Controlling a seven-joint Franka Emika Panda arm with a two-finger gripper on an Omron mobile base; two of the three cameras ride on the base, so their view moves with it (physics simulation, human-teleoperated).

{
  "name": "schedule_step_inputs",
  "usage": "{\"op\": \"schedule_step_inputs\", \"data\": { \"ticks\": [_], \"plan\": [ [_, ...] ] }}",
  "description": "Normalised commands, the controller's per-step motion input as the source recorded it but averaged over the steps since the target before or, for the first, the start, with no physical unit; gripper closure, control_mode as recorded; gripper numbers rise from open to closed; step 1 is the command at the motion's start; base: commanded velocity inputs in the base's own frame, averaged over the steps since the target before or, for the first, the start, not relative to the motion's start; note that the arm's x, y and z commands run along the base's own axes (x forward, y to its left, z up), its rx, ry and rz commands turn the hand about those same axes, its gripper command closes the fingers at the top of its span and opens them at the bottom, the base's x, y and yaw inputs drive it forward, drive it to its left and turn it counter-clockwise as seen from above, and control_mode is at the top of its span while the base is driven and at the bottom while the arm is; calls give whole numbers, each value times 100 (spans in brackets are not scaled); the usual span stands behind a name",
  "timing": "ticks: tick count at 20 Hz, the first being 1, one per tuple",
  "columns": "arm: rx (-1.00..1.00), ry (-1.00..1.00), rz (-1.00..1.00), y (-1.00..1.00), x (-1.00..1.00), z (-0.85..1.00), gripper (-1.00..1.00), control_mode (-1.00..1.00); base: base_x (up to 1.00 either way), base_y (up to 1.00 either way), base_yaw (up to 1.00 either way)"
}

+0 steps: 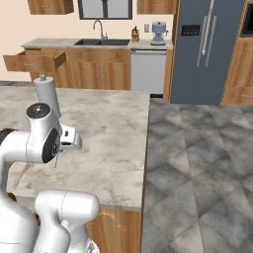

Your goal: Pick up the metallic utensils from the counter and place them in the open drawer. Make sure not to pick up any wooden utensils.

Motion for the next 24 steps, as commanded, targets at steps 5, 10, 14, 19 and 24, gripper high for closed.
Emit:
{"op": "schedule_step_inputs", "data": {
  "ticks": [5, 10, 14, 19, 24],
  "plan": [
    [0, -3, 0, 0, -53, 48, 100, -100, 0, 0, 0],
    [0, 1, 0, -4, -7, 70, 100, -100, 0, 0, 0],
    [0, 7, 0, -13, -23, 56, 100, -100, 0, 0, 0],
    [0, 3, 0, -10, -16, 6, 100, -100, 0, 0, 0],
    [0, 0, 0, 0, 0, 0, 100, -100, 0, 0, 0]
  ]
}}
